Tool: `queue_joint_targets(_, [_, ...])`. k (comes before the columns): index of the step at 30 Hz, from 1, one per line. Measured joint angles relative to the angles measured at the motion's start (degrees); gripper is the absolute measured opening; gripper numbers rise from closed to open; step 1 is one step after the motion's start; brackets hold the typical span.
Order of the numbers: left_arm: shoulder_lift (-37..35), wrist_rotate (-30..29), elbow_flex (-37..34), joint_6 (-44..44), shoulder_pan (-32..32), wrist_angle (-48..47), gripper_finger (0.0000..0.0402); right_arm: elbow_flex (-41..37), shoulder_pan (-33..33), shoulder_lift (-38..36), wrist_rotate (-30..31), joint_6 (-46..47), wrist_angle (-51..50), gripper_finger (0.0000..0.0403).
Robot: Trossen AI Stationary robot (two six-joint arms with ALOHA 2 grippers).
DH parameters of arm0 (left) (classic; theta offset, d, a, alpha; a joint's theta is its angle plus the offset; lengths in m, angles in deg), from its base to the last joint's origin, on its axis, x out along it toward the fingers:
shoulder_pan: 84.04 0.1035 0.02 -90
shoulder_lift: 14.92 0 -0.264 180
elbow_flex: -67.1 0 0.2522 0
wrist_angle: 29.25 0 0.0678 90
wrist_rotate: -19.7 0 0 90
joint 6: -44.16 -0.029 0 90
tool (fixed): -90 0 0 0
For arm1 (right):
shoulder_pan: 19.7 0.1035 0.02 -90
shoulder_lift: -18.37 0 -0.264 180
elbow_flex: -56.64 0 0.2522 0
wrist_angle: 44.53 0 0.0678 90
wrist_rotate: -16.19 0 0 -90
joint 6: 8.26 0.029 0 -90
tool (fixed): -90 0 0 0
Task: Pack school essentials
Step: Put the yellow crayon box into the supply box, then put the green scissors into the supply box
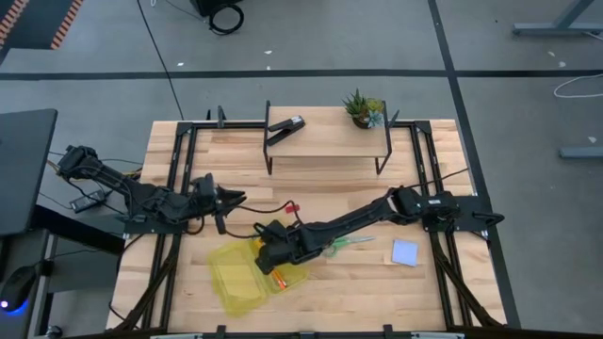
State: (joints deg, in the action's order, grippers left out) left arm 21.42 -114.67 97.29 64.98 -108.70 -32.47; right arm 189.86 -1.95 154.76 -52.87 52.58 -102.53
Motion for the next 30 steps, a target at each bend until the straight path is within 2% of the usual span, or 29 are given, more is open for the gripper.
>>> queue_joint_targets(8, [0.02,6.37,0.00,0.04,-0.02,-0.44,0.0085,-0.04,-1.55,-0.08,1.26,-2.72,-1.78,0.0310])
queue_joint_targets(13, [0.02,6.61,0.00,0.04,0.00,-1.58,0.0086,-0.04,-1.53,-0.08,2.41,-4.01,-1.47,0.0315])
queue_joint_targets(23, [0.00,6.64,0.02,0.04,0.00,-2.79,0.0081,-0.05,-1.59,-0.15,2.37,-3.26,-2.53,0.0364])
queue_joint_targets(30, [0.00,6.61,0.02,0.02,0.00,-2.79,0.0089,-0.09,-1.51,-0.65,1.43,-2.76,-2.73,0.0369])
